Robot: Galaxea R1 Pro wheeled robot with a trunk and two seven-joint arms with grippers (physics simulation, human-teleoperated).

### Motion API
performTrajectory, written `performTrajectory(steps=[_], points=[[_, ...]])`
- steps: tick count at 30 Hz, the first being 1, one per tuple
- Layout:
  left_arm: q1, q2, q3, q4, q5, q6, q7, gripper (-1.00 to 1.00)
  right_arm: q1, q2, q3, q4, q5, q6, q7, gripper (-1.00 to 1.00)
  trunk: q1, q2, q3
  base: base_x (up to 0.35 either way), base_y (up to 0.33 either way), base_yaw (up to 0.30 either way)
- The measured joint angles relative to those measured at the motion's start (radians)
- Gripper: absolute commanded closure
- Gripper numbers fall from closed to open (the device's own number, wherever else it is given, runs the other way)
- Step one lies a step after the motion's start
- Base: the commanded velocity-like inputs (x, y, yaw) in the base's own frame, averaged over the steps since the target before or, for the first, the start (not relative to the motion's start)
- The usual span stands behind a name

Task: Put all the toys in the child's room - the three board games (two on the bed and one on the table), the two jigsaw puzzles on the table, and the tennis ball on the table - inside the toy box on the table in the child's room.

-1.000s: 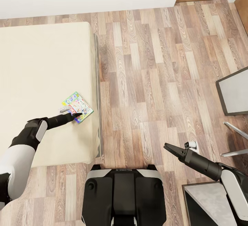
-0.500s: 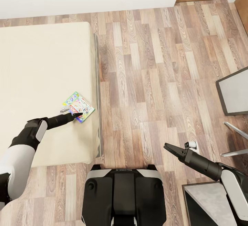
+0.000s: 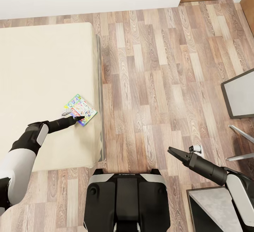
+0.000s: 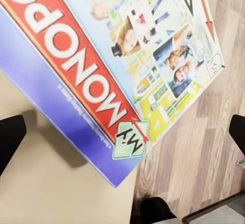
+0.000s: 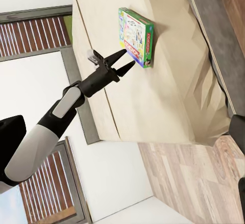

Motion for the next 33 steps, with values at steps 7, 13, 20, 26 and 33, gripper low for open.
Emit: performTrajectory(steps=[7, 13, 20, 26, 33], points=[[0.0, 0.002, 0.0, 0.0, 0.001, 0.0, -0.002, -1.0, 0.0, 0.0, 0.0, 0.0, 0.0, 0.0, 0.0, -1.0, 0.0, 0.0, 0.0, 0.0, 0.0, 0.0], [0.0, 0.002, 0.0, 0.001, 0.001, 0.0, -0.002, -1.0, 0.0, 0.0, -0.001, 0.0, 0.0, 0.0, 0.001, -1.0, 0.0, 0.0, 0.0, 0.0, 0.0, 0.0], [0.0, 0.002, 0.002, 0.001, 0.001, 0.0, -0.002, -1.0, 0.0, 0.0, -0.002, 0.0, 0.0, 0.0, 0.001, -1.0, 0.0, 0.0, 0.0, 0.0, 0.0, 0.0], [0.0, 0.001, 0.002, 0.002, 0.001, 0.0, -0.003, -1.0, 0.0, 0.0, -0.001, 0.0, 0.0, 0.001, 0.001, -1.0, 0.0, 0.0, 0.0, 0.0, 0.0, 0.0], [0.0, -0.001, 0.001, 0.002, 0.001, 0.003, -0.05, -1.0, 0.0, 0.0, -0.005, 0.0, 0.0, 0.001, 0.003, -1.0, 0.0, 0.0, 0.0, 0.0, 0.0, 0.0]])
